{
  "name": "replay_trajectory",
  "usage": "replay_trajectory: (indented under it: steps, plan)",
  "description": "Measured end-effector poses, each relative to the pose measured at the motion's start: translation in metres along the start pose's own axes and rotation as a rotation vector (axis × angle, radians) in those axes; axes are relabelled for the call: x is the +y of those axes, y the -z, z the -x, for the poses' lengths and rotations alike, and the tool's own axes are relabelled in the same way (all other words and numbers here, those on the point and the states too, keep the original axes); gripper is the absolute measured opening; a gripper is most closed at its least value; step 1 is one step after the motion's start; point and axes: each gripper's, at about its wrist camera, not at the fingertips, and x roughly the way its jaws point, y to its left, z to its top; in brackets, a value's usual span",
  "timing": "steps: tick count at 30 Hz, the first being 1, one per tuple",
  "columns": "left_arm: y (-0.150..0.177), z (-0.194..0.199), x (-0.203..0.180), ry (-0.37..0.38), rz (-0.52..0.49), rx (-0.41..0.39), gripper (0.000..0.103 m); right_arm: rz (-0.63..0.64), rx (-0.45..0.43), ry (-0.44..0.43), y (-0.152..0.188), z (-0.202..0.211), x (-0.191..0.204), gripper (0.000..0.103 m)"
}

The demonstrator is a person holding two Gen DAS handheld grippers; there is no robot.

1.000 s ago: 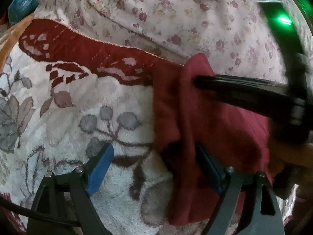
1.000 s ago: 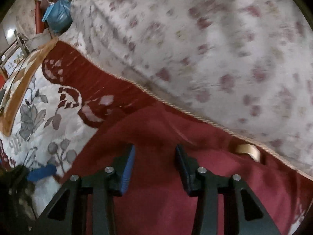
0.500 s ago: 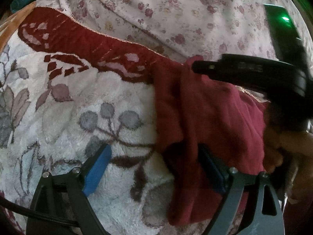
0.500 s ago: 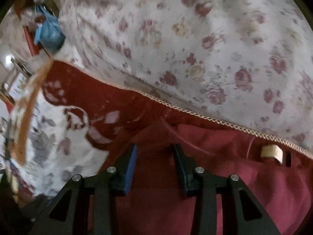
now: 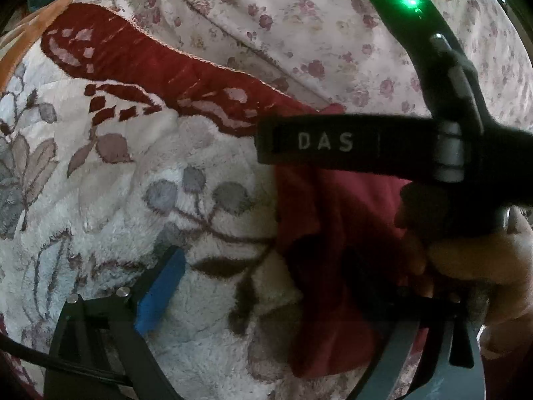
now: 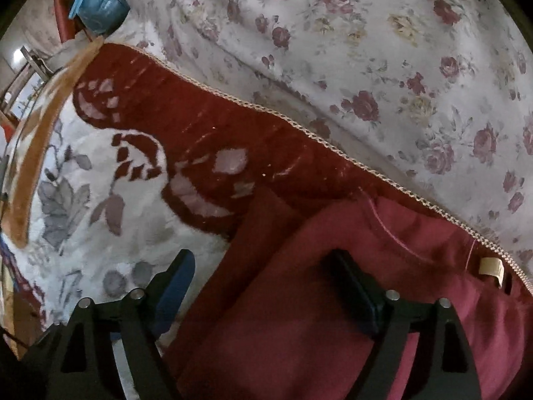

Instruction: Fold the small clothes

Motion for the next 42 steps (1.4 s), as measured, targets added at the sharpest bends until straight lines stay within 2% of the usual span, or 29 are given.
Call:
replay_trajectory:
  steps: [3,5,7,9,12,14,15,16,17,18,19,21,24,26,28,29,33,34,39,42]
  plan:
    - [0.000,0.000,0.000,-0.006,0.004,0.002,0.095,-0.002,-0.038,0.063,0.005,0.003,-0.002,0.068]
    - [-0.003,-0.003,-0.002,-0.014,0.003,0.002,0.096,-0.001,-0.061,0.058,0.009,0.008,-0.004,0.056]
    - [-0.003,-0.004,-0.005,-0.023,0.000,-0.001,0.097,-0.010,-0.076,0.018,0.012,0.017,-0.009,0.035]
    - [-0.004,-0.006,-0.007,-0.028,0.000,-0.008,0.098,-0.019,-0.097,-0.016,0.014,0.030,-0.014,0.027]
    - [-0.005,-0.006,-0.012,-0.006,0.003,-0.035,0.098,-0.046,-0.136,-0.047,0.016,0.052,-0.026,0.022]
    - [-0.006,-0.007,-0.015,0.042,0.006,-0.049,0.097,-0.071,-0.145,-0.075,0.017,0.062,-0.037,0.021]
    - [-0.007,-0.008,-0.018,0.088,0.013,-0.049,0.090,-0.091,-0.149,-0.089,0.019,0.068,-0.044,0.021]
    - [-0.007,-0.009,-0.020,0.141,0.014,-0.043,0.072,-0.109,-0.152,-0.102,0.021,0.070,-0.050,0.021]
    - [-0.008,-0.010,-0.024,0.175,0.002,-0.034,0.062,-0.131,-0.153,-0.117,0.023,0.073,-0.057,0.021]
    - [-0.008,-0.011,-0.029,0.201,-0.019,-0.026,0.042,-0.155,-0.153,-0.131,0.025,0.075,-0.064,0.021]
    - [-0.006,-0.010,-0.034,0.232,-0.041,-0.021,0.031,-0.175,-0.152,-0.141,0.028,0.076,-0.069,0.021]
    - [-0.002,-0.007,-0.043,0.256,-0.076,-0.037,0.031,-0.202,-0.142,-0.160,0.032,0.075,-0.077,0.021]
    - [-0.001,-0.003,-0.050,0.242,-0.113,-0.057,0.030,-0.235,-0.132,-0.189,0.032,0.075,-0.080,0.027]
    - [0.000,-0.002,-0.050,0.246,-0.110,-0.058,0.030,-0.236,-0.130,-0.209,0.027,0.078,-0.077,0.047]
    - [-0.001,-0.001,-0.049,0.249,-0.109,-0.058,0.030,-0.217,-0.132,-0.211,0.021,0.079,-0.068,0.080]
    - [-0.001,-0.001,-0.049,0.249,-0.111,-0.059,0.030,-0.203,-0.124,-0.206,0.018,0.078,-0.062,0.083]
    - [-0.001,0.000,-0.047,0.248,-0.112,-0.056,0.030,-0.123,-0.039,-0.167,0.002,0.057,-0.036,0.084]
    - [-0.001,0.001,-0.047,0.245,-0.113,-0.056,0.025,-0.108,-0.021,-0.162,0.000,0.051,-0.031,0.084]
    - [-0.001,-0.001,-0.042,0.231,-0.099,-0.043,0.023,-0.016,0.113,-0.108,-0.007,0.011,-0.016,0.087]
    - [0.001,-0.001,-0.043,0.208,-0.118,-0.046,0.023,-0.024,0.090,-0.103,-0.007,0.007,-0.022,0.086]
